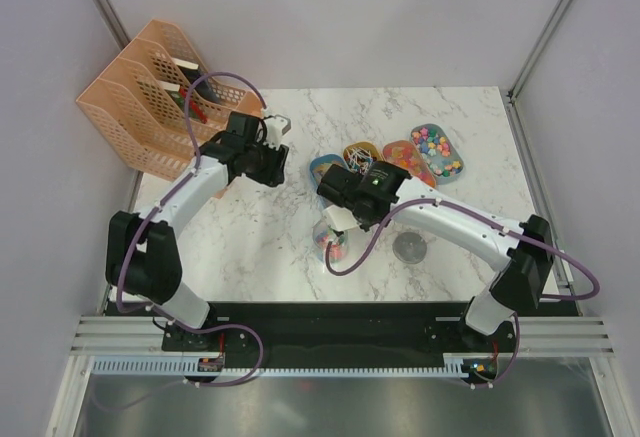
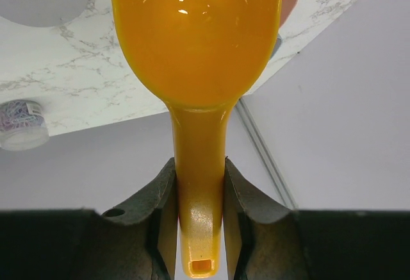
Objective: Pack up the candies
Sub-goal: Place the fake candies in the packing bottle, then adjust the spatula, then move the storage box to the center of the board.
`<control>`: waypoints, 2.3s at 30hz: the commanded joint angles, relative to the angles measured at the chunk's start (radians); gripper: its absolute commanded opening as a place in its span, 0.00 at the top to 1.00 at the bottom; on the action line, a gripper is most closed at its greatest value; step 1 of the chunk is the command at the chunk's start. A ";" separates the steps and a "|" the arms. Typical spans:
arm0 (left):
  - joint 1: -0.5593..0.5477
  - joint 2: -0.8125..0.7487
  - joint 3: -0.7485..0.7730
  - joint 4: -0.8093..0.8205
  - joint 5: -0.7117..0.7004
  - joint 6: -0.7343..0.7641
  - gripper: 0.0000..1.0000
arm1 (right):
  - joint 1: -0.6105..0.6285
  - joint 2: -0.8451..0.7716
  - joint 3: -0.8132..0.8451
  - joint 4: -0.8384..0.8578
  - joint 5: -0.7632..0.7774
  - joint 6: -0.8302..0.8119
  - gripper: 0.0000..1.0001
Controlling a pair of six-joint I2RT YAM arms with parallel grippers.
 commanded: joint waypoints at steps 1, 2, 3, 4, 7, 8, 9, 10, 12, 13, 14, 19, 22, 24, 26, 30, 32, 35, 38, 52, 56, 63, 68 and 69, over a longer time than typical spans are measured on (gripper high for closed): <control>-0.012 -0.070 0.072 -0.050 0.074 -0.021 0.46 | -0.010 -0.045 0.059 -0.082 -0.017 0.095 1.00; -0.014 -0.074 0.104 -0.087 0.115 -0.024 0.49 | -0.024 -0.033 0.105 -0.079 -0.072 0.136 1.00; -0.014 -0.082 0.118 -0.108 0.143 -0.027 0.56 | -0.067 -0.020 0.130 -0.080 -0.124 0.179 1.00; -0.015 -0.087 0.130 -0.125 0.178 -0.033 0.67 | -0.090 -0.002 0.163 -0.077 -0.231 0.269 1.00; -0.023 -0.120 0.161 -0.157 0.356 -0.032 0.98 | -0.160 -0.005 0.136 -0.024 -0.349 0.353 1.00; -0.023 -0.128 0.167 -0.159 0.388 -0.034 0.98 | -0.167 -0.008 0.121 0.021 -0.353 0.362 1.00; -0.024 -0.134 0.172 -0.159 0.414 -0.038 0.98 | -0.174 -0.010 0.109 0.039 -0.356 0.367 1.00; -0.028 -0.133 0.178 -0.159 0.457 -0.055 0.98 | -0.176 -0.005 0.104 0.052 -0.359 0.368 1.00; -0.031 -0.117 0.204 -0.162 0.476 -0.078 0.98 | -0.184 0.010 0.130 0.062 -0.376 0.373 1.00; -0.032 -0.096 0.216 -0.170 0.484 -0.095 0.98 | -0.184 0.027 0.179 0.062 -0.379 0.374 1.00; -0.034 -0.085 0.242 -0.174 0.490 -0.096 0.98 | -0.182 0.036 0.200 0.062 -0.388 0.371 1.00; -0.035 -0.047 0.285 -0.173 0.499 -0.098 0.98 | -0.184 0.098 0.306 0.064 -0.394 0.362 1.00; -0.035 -0.036 0.279 -0.173 0.498 -0.098 0.98 | -0.184 0.116 0.381 0.066 -0.422 0.382 1.00; -0.035 -0.021 0.275 -0.173 0.496 -0.093 0.98 | -0.184 0.116 0.430 0.070 -0.437 0.387 1.00; -0.034 -0.001 0.267 -0.168 0.493 -0.093 0.98 | -0.184 0.110 0.455 0.082 -0.442 0.388 1.00; -0.035 0.030 0.264 -0.151 0.493 -0.101 0.98 | -0.184 0.072 0.529 0.089 -0.488 0.390 1.00; -0.035 0.042 0.276 -0.148 0.493 -0.106 0.98 | -0.184 0.055 0.535 0.092 -0.512 0.394 1.00; -0.034 0.062 0.298 -0.145 0.491 -0.109 0.98 | -0.187 0.026 0.529 0.102 -0.543 0.411 1.00; -0.035 0.062 0.333 -0.145 0.461 -0.113 0.96 | -0.205 0.015 0.524 0.101 -0.525 0.434 1.00; -0.047 0.096 0.042 0.002 0.166 -0.046 0.98 | -0.596 -0.057 0.104 0.026 -0.606 0.648 1.00; -0.069 0.160 -0.006 0.091 0.165 -0.084 0.98 | -0.613 -0.046 0.063 -0.010 -0.595 0.655 1.00; -0.101 0.297 0.086 0.119 0.214 -0.110 0.98 | -0.613 -0.031 0.019 -0.014 -0.604 0.655 1.00; -0.133 0.378 0.146 0.117 0.252 -0.130 0.98 | -0.613 0.001 0.044 -0.013 -0.594 0.649 1.00; -0.139 0.386 0.163 0.116 0.260 -0.133 0.98 | -0.613 0.004 0.052 -0.011 -0.589 0.649 1.00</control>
